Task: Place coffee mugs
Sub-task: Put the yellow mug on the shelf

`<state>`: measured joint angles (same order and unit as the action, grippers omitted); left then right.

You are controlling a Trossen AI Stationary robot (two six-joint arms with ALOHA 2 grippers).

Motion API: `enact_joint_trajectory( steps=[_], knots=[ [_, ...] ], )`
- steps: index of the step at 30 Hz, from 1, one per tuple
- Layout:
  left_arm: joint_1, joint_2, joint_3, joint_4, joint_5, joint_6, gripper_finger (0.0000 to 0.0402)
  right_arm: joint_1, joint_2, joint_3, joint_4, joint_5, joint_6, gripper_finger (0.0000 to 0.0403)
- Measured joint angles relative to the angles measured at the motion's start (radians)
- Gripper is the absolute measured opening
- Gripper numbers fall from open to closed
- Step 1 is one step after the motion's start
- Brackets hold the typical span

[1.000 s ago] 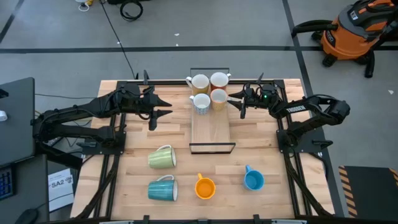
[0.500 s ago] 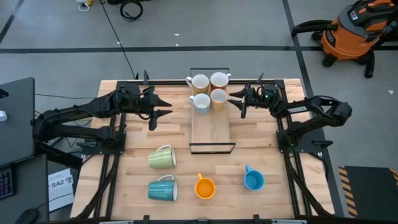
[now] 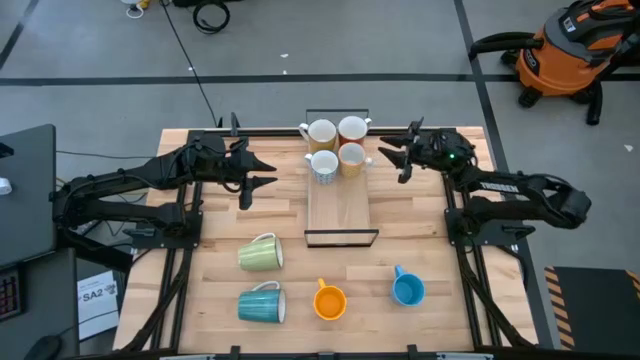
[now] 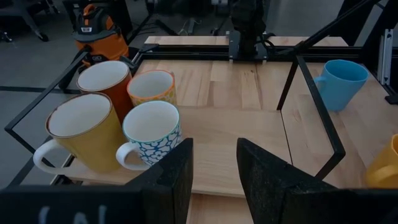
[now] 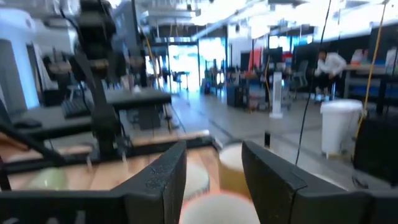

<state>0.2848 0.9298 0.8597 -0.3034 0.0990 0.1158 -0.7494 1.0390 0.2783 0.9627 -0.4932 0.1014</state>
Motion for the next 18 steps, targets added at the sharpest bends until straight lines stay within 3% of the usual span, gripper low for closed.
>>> enact_joint_trajectory(
  steps=[9,18],
  knots=[
    [0.0,0.0,0.0,0.0,0.0,-0.001,0.013,0.014,-0.172,0.0,0.001,-0.006,0.151,0.0161],
    [-0.002,0.0,0.0,0.001,0.0,-0.11,0.013,0.154,-0.277,0.027,0.009,0.001,0.246,0.0161]
  ],
)
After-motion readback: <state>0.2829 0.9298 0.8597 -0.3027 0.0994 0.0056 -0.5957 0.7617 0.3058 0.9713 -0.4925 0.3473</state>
